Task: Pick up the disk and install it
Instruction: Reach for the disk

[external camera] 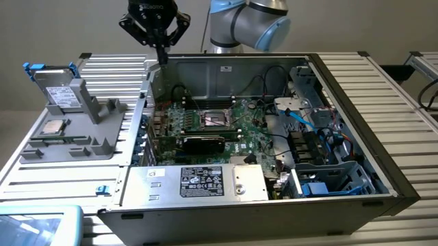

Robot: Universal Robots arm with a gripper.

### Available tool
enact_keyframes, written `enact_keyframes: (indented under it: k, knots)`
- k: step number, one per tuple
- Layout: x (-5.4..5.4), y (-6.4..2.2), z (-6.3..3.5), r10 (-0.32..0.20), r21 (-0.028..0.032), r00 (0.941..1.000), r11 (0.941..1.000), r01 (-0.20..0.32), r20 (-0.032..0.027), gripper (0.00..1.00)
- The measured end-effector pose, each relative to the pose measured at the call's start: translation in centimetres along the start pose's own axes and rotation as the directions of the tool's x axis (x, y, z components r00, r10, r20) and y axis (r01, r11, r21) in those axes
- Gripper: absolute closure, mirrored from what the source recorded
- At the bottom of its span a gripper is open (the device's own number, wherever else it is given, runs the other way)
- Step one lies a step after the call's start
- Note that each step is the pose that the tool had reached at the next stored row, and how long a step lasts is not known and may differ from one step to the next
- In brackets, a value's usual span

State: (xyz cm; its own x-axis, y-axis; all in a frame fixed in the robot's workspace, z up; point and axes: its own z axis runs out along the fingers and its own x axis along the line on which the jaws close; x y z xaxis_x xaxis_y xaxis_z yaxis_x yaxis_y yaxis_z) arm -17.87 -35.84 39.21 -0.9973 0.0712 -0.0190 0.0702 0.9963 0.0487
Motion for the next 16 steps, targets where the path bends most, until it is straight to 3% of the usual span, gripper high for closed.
enact_keyframes:
  k: [8, 16]
  knots:
    - [3.6, -0.26, 0.05, 0.0, 0.0, 1.0, 1.0, 0.0, -0.0006, 0.89]
    - [7.3, -0.53, 0.17, 0.0, 0.0005, 1.0, 1.0, 0.0, -0.0089, 0.89]
